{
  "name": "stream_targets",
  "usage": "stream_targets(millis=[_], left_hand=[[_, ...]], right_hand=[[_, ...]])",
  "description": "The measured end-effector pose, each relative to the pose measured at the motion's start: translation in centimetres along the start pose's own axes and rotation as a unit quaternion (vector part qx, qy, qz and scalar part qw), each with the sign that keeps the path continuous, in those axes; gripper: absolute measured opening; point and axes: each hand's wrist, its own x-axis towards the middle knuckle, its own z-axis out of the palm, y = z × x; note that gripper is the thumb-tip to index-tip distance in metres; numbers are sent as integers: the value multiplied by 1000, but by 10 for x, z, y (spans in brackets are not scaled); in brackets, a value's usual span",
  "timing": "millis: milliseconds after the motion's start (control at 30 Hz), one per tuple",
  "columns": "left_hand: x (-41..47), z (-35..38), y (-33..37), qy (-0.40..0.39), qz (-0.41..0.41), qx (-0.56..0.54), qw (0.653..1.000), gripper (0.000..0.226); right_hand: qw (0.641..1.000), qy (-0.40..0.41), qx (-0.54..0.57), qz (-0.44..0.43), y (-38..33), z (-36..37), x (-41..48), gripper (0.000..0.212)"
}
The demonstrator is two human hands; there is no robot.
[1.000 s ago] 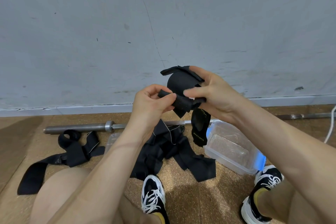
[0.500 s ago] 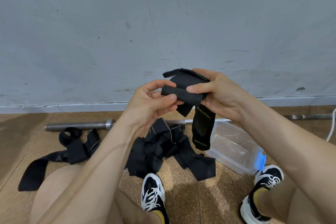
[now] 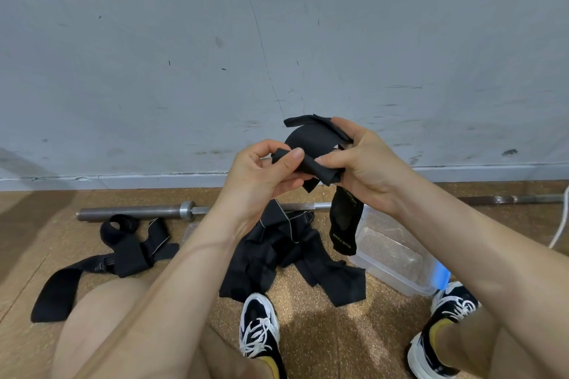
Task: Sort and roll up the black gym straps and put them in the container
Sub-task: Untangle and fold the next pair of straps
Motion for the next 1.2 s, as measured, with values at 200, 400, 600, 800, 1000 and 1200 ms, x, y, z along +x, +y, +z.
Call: stream_targets(millis=[200, 400, 600, 800, 1000, 1200], left_hand=[[1, 3, -3, 63, 23, 51, 996, 17], [-2, 3, -1, 48, 28, 96, 994, 14], [-3, 2, 2, 29, 7, 100, 995, 16], [-2, 1, 2, 35, 1, 117, 993, 18], [-3, 5, -1, 29, 1, 132, 991, 7], [-5, -10, 12, -110, -29, 17, 993, 27]], right_hand=[[998, -5, -42, -40, 1, 8, -6, 45], [997, -2, -64, -30, -3, 8, -10, 53], [999, -13, -45, 23, 0, -1, 0, 73], [997, -64, -2, 38, 4, 1, -4, 49], [999, -22, 32, 36, 13, 2, 2, 60], [998, -35, 47, 26, -7, -4, -1, 42]])
